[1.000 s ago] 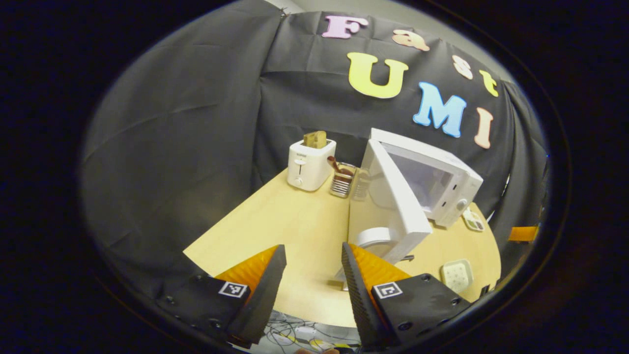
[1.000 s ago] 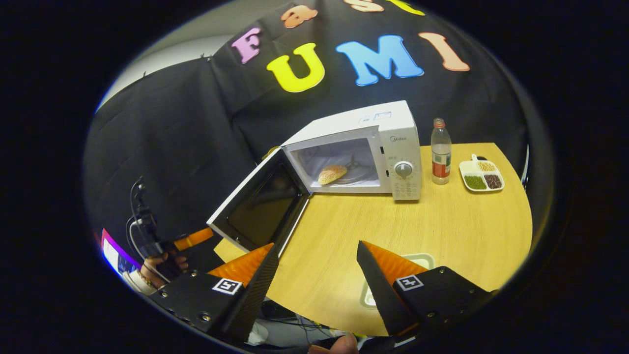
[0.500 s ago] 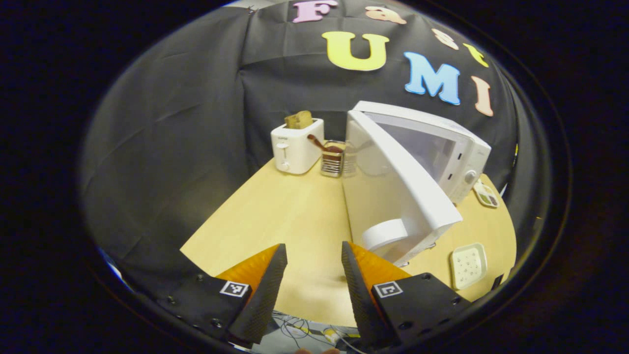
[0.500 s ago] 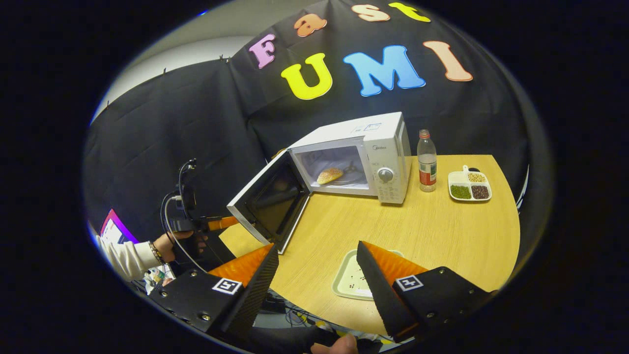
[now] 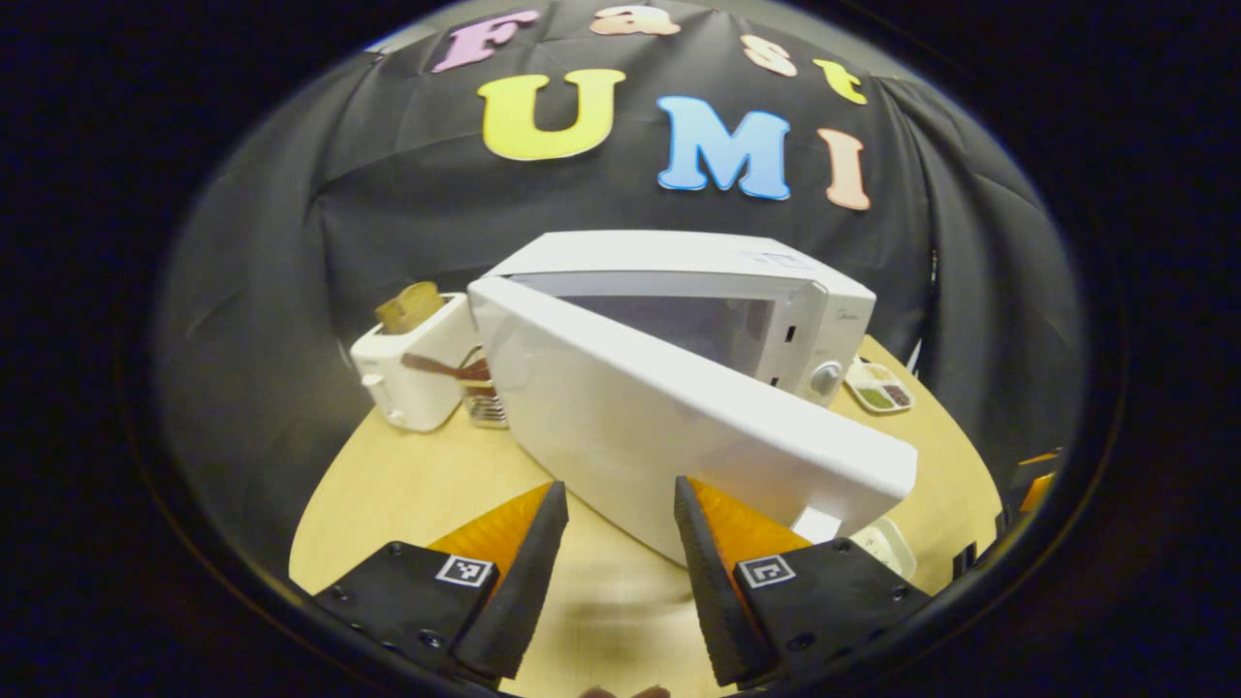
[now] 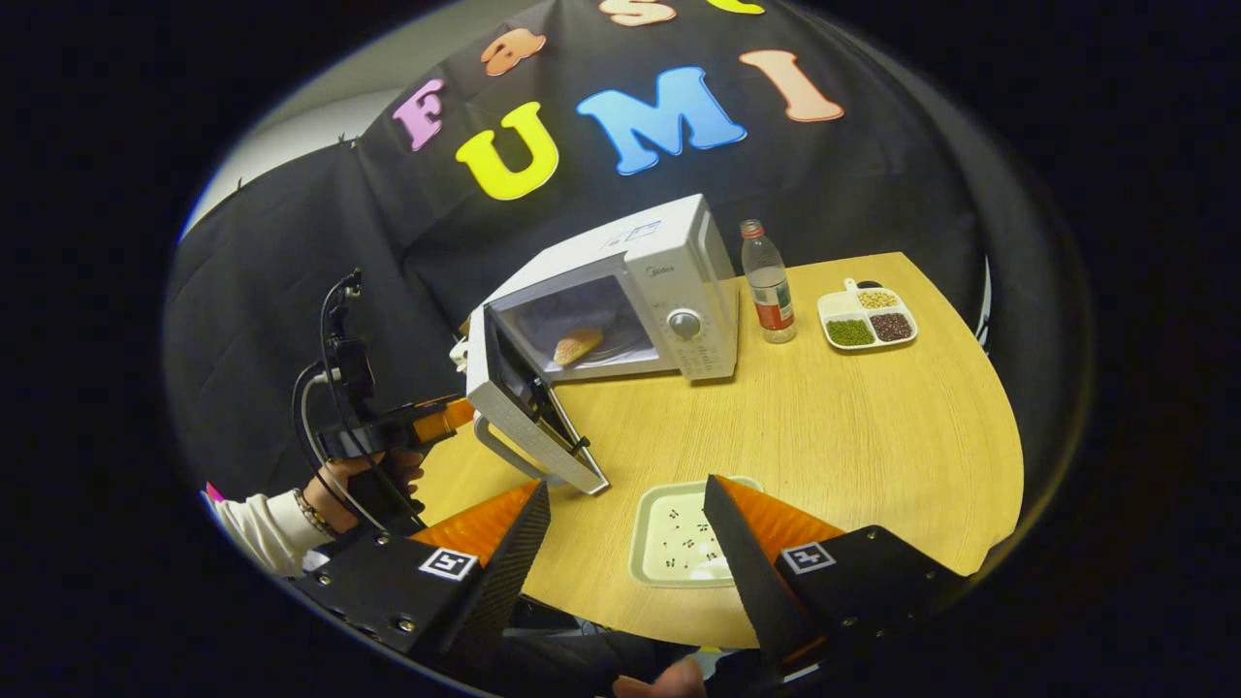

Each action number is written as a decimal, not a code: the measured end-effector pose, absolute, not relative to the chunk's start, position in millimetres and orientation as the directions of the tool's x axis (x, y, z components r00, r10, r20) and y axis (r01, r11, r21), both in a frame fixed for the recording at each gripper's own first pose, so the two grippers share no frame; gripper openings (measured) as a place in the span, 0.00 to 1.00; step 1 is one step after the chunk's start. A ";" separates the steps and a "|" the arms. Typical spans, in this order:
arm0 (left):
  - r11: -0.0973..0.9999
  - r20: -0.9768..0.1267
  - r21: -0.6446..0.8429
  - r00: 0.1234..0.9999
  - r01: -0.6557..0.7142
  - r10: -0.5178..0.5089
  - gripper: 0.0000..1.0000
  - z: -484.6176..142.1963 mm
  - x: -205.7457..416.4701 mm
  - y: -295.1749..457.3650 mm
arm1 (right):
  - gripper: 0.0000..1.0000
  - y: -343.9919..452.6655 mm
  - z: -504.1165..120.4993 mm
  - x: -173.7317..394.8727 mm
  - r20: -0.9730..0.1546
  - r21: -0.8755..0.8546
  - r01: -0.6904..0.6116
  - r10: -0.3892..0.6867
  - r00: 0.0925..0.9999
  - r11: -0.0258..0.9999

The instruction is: Open the microwave oven with the left hand, put the food in, and close the microwave oven.

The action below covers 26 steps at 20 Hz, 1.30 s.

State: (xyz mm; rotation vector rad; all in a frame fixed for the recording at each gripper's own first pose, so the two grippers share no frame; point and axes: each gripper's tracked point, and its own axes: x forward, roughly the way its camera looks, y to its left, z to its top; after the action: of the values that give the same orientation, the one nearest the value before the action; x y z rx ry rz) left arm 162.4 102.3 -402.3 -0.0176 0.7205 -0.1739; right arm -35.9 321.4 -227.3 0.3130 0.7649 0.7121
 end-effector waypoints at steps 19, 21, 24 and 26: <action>0.911 -0.593 -0.318 0.695 0.263 -0.408 0.70 -427.7 300.7 4.8 | 0.98 337.4 -250.0 3.6 -0.635 0.485 -0.199 0.499 0.590 0.852; 0.907 -0.598 -0.338 0.687 0.251 -0.413 0.71 -429.9 298.7 2.1 | 0.98 342.2 -247.6 5.1 -0.633 0.498 -0.200 0.511 0.581 0.844; 0.914 -0.608 -0.336 0.689 0.228 -0.395 0.72 -431.9 293.3 12.6 | 0.98 340.9 -253.0 -0.3 -0.644 0.484 -0.231 0.522 0.560 0.844; 0.916 -0.619 -0.339 0.682 0.216 -0.390 0.72 -426.5 275.4 28.2 | 0.98 335.4 -249.4 -2.1 -0.642 0.481 -0.253 0.534 0.551 0.839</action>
State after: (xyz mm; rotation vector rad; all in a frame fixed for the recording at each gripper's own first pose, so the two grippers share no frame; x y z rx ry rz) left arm 275.4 28.2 -426.5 -0.2473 0.7480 -0.3439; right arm -2.1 335.4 -249.4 0.3534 0.8711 0.4773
